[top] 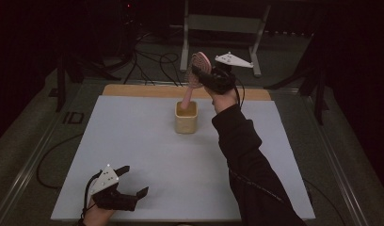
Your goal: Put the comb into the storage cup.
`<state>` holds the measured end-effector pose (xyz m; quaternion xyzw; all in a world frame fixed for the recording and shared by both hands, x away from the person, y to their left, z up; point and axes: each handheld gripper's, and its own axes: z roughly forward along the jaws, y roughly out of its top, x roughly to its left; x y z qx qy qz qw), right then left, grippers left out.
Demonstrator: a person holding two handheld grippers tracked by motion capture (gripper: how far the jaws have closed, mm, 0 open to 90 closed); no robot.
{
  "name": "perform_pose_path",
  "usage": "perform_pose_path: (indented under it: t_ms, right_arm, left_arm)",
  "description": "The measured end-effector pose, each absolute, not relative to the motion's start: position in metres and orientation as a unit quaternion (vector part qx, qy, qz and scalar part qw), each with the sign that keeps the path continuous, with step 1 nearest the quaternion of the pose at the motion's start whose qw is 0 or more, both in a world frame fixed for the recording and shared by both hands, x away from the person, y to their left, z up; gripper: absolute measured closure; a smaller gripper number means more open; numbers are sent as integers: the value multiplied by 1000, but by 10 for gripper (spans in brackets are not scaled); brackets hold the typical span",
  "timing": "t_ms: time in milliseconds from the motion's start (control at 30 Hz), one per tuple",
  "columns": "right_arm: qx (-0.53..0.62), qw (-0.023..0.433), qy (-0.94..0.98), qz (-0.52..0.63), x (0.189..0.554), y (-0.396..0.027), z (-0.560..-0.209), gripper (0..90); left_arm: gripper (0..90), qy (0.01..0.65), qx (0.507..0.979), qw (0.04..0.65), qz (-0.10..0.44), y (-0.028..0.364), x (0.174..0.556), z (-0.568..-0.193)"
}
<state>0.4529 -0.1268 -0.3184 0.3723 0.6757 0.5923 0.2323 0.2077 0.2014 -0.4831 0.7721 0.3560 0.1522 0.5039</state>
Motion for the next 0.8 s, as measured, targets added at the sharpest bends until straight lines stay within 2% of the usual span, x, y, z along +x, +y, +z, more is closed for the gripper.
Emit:
perform_pose_path:
  t_ms: [800]
  right_arm:
    - [386, 206, 691, 576, 459, -118, -363, 640]
  left_arm:
    - [2, 354, 772, 505, 157, 201, 207, -483]
